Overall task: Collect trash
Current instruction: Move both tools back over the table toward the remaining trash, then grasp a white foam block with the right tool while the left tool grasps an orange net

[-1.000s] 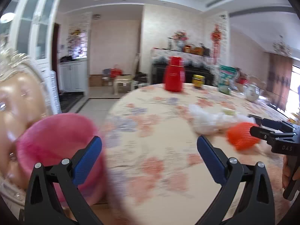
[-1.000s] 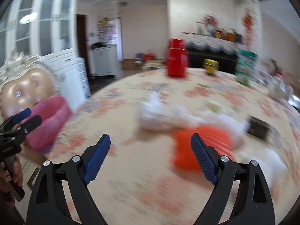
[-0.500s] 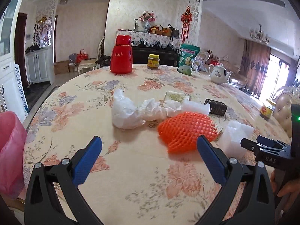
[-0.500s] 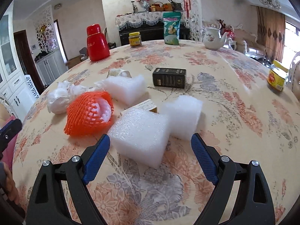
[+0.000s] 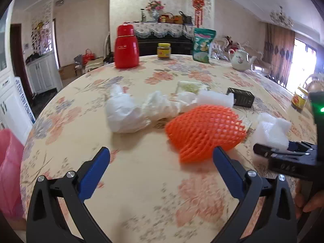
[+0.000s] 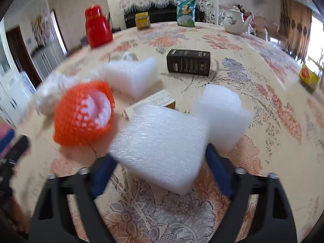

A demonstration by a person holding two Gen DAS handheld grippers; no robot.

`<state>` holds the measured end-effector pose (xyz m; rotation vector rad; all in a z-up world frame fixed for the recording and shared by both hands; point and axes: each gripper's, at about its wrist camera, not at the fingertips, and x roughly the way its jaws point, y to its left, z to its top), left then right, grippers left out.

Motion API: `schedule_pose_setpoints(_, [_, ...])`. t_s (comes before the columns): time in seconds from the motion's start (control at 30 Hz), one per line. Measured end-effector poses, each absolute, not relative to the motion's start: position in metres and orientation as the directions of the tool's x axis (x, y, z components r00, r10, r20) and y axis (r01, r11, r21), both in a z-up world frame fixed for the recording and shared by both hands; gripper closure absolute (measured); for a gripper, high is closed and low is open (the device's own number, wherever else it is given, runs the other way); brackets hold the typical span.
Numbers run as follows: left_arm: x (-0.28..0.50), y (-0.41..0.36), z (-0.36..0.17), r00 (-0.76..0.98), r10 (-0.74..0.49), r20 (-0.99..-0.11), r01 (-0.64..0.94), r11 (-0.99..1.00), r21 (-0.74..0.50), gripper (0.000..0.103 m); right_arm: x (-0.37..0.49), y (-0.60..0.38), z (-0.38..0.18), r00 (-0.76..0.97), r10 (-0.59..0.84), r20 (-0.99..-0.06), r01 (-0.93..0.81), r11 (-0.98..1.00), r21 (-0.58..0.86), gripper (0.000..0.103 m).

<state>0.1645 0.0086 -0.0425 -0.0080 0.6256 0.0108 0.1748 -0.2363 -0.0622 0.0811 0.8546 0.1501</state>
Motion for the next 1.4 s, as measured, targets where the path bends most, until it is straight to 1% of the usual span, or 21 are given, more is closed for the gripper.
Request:
schedule_pose_setpoints(0.07, [0.174,-0.001,-0.044,0.802,-0.012,-0.597,0.009,1.0,-0.008,0.005,0.17,-0.246,-0.058,0.675,0.205,-0.709,-0.111,0.978,0.178,0.029])
schedule_pose_setpoints(0.23, [0.197,-0.024,-0.049,0.781,-0.049,-0.622,0.048,0.999,-0.019,0.005,0.16,-0.263,-0.048,0.732,0.186,-0.655,-0.089,0.98,0.178,0.029])
schedule_pose_setpoints(0.33, [0.213,-0.034,-0.051,0.772,-0.033,-0.634,0.048,0.999,0.006,0.005,0.158,-0.269,-0.046,0.741,0.182,-0.646,-0.075,0.979,0.189,0.029])
schedule_pose_setpoints(0.47, [0.232,-0.045,-0.054,0.742,-0.08,-0.666,0.069,0.997,-0.044,0.005,0.156,-0.275,-0.043,0.757,0.174,-0.63,-0.057,0.978,0.202,0.029])
schedule_pose_setpoints(0.63, [0.246,-0.063,-0.062,0.728,-0.082,-0.681,0.084,0.996,-0.031,0.005,0.152,-0.288,-0.036,0.781,0.171,-0.601,-0.028,0.971,0.239,0.029])
schedule_pose_setpoints(0.67, [0.25,-0.067,-0.066,0.714,-0.088,-0.694,0.093,0.995,-0.03,0.005,0.152,-0.29,-0.036,0.781,0.173,-0.6,-0.025,0.969,0.248,0.029])
schedule_pose_setpoints(0.77, [0.257,-0.068,-0.067,0.704,-0.108,-0.702,0.097,0.994,-0.056,0.006,0.151,-0.296,-0.035,0.784,0.179,-0.595,-0.013,0.962,0.272,0.029])
schedule_pose_setpoints(0.8, [0.258,-0.068,-0.067,0.706,-0.113,-0.7,0.096,0.993,-0.063,0.008,0.151,-0.296,-0.034,0.784,0.18,-0.594,-0.013,0.962,0.274,0.029])
schedule_pose_setpoints(0.83, [0.262,-0.069,-0.067,0.7,-0.128,-0.703,0.107,0.991,-0.074,0.016,0.152,-0.296,-0.034,0.784,0.181,-0.593,-0.013,0.961,0.276,0.029])
schedule_pose_setpoints(0.87, [0.264,-0.071,-0.069,0.69,-0.147,-0.709,0.122,0.989,-0.086,0.028,0.152,-0.295,-0.034,0.784,0.186,-0.592,-0.018,0.96,0.278,0.029])
schedule_pose_setpoints(0.9, [0.267,-0.073,-0.07,0.677,-0.168,-0.716,0.138,0.985,-0.1,0.035,0.152,-0.295,-0.034,0.784,0.187,-0.592,-0.02,0.961,0.277,0.029])
schedule_pose_setpoints(0.93, [0.268,-0.075,-0.071,0.666,-0.191,-0.721,0.156,0.981,-0.116,0.045,0.152,-0.295,-0.034,0.784,0.186,-0.592,-0.021,0.961,0.275,0.029])
schedule_pose_setpoints(0.97, [0.268,-0.076,-0.071,0.665,-0.21,-0.716,0.171,0.977,-0.128,0.06,0.151,-0.294,-0.034,0.784,0.186,-0.592,-0.023,0.962,0.273,0.029])
schedule_pose_setpoints(1.03, [0.263,-0.08,-0.068,0.678,-0.223,-0.7,0.192,0.974,-0.124,0.073,0.152,-0.294,-0.034,0.782,0.188,-0.594,-0.024,0.962,0.272,0.029])
schedule_pose_setpoints(1.07, [0.261,-0.081,-0.067,0.686,-0.225,-0.692,0.196,0.973,-0.122,0.077,0.152,-0.293,-0.034,0.782,0.189,-0.595,-0.025,0.962,0.273,0.029])
schedule_pose_setpoints(1.17, [0.256,-0.077,-0.064,0.703,-0.232,-0.673,0.188,0.972,-0.139,0.08,0.151,-0.292,-0.035,0.782,0.186,-0.595,-0.029,0.964,0.264,0.029])
schedule_pose_setpoints(1.4, [0.232,-0.058,-0.048,0.751,-0.204,-0.629,0.156,0.979,-0.131,0.081,0.152,-0.287,-0.036,0.783,0.174,-0.598,-0.037,0.972,0.233,0.029])
